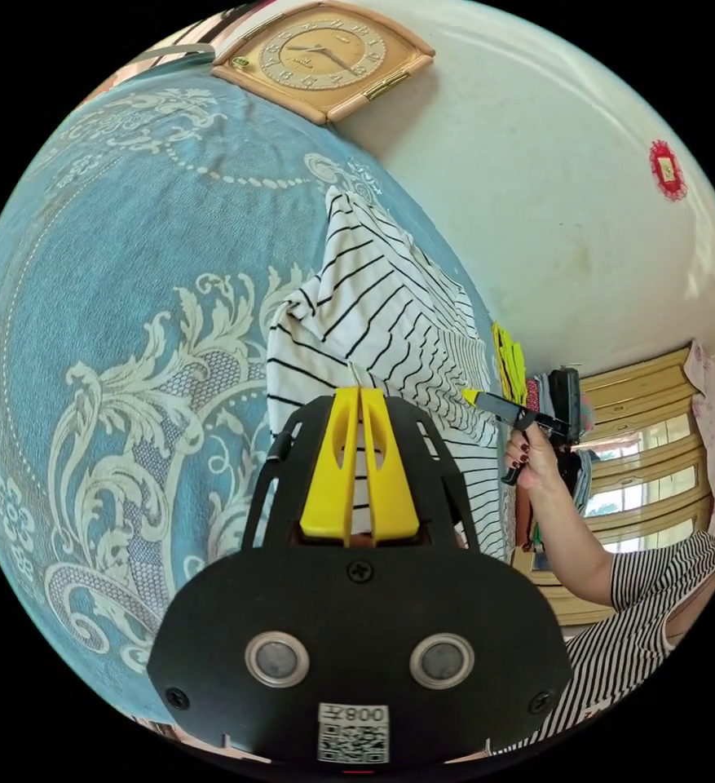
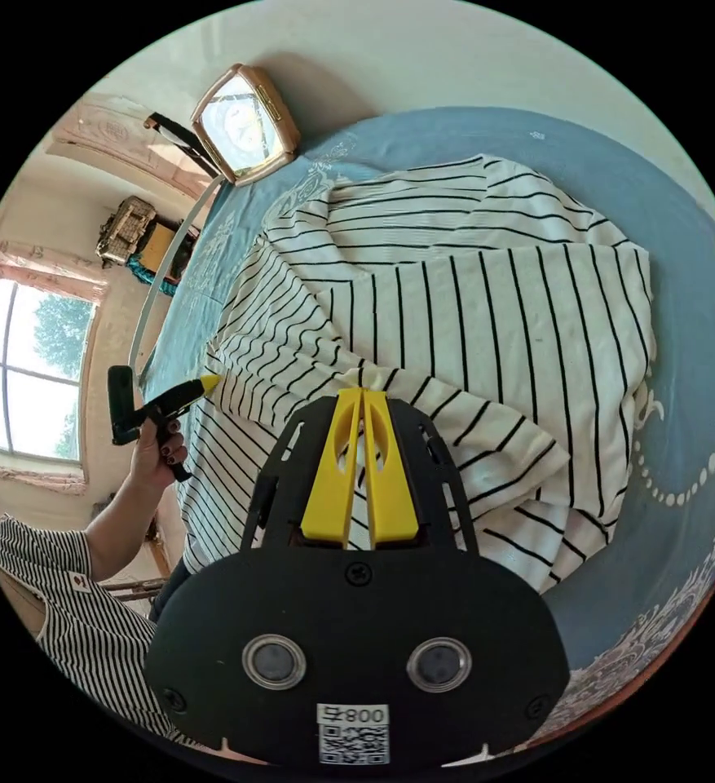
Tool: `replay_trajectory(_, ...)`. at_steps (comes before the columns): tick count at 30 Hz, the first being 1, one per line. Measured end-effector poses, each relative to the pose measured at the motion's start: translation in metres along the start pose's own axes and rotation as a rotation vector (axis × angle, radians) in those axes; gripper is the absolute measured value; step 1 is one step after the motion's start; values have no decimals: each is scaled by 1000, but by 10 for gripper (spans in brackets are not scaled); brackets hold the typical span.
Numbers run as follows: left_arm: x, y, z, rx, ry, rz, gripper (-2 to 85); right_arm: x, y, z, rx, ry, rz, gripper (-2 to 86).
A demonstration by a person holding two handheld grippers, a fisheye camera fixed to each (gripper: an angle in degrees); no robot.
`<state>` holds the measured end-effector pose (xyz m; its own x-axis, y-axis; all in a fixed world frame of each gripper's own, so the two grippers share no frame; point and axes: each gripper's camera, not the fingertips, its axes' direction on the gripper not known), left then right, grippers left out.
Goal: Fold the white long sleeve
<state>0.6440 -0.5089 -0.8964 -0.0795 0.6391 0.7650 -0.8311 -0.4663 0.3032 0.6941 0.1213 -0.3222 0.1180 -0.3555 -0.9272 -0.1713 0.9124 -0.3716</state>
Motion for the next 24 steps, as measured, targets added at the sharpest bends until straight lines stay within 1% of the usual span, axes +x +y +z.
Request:
replay_trajectory(1,5,-4,0,12,33,4,2,16,11,-11,36,-49,24,0)
replay_trajectory(4,30,-16,-3,49,10,52,2,49,31,-46,135,-67,76,0)
replay_trajectory(7,51,-38,5,68,36,98,2,82,33,-78,188,-20,98,0)
replay_trajectory(10,74,-84,26,64,28,165,2,114,18,-104,247,4,102,0)
replay_trajectory(13,99,-143,58,51,-19,233,2,137,-12,-114,253,31,91,0)
replay_trajectory(17,128,-216,112,-11,-102,296,2,155,-57,-98,207,68,55,0)
replay_trajectory(21,142,-254,148,-24,-158,306,2,173,-76,-78,166,91,69,0)
replay_trajectory(22,143,-263,162,-69,-166,291,2,180,-76,-73,154,88,74,0)
replay_trajectory(23,143,-270,172,-98,-161,287,2,186,-72,-76,187,41,75,0)
replay_trajectory(24,145,-272,174,-79,-150,296,2,189,-71,-76,188,26,73,0)
